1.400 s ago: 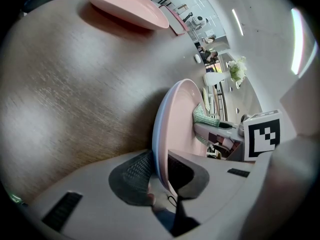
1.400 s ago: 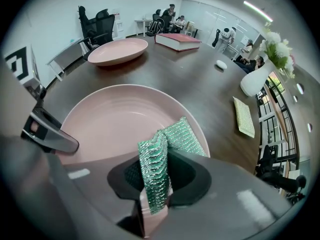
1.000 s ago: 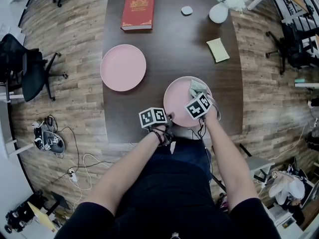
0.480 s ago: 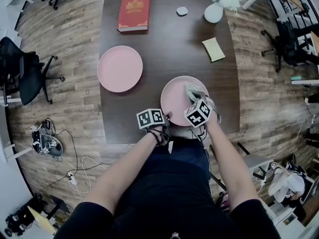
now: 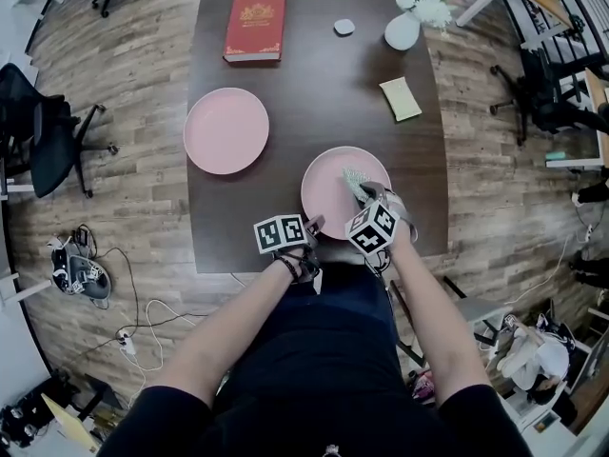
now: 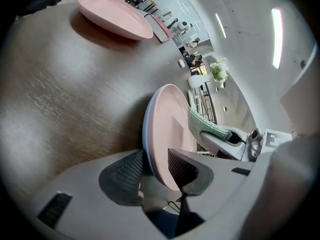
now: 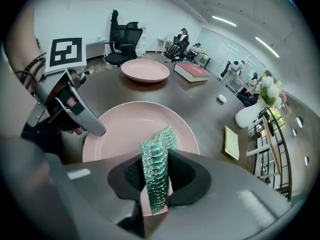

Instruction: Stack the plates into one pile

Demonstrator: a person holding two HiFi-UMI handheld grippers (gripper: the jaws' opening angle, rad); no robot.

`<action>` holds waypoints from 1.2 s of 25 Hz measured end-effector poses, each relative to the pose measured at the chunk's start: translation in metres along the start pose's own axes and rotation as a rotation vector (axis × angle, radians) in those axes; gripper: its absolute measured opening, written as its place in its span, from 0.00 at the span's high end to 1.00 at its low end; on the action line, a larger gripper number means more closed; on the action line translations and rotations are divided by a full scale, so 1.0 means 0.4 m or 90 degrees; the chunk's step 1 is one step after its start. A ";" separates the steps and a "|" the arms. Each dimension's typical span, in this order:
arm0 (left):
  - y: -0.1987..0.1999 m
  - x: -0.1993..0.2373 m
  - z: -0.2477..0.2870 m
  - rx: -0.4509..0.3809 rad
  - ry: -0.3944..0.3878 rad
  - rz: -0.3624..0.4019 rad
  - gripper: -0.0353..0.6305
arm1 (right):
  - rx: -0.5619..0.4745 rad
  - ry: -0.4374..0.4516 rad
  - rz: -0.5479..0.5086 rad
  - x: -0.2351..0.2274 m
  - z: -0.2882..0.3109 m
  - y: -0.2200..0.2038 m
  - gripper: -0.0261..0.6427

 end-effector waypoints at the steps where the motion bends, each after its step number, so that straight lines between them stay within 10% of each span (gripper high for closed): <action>1: -0.001 0.003 -0.002 -0.006 0.003 -0.005 0.75 | 0.002 0.003 -0.011 0.010 -0.001 -0.001 0.83; 30: -0.012 0.033 0.032 -0.087 -0.039 -0.139 0.83 | 0.040 0.132 -0.176 0.095 0.101 -0.090 0.83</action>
Point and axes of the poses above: the fingertips, and each gripper's own axes: z forward along the fingers, x to its left, y out of its top, the point moved 1 cm from there along -z, backward along the fingers, and after that the axes turned 6 degrees about y, right-handed, at the moved point
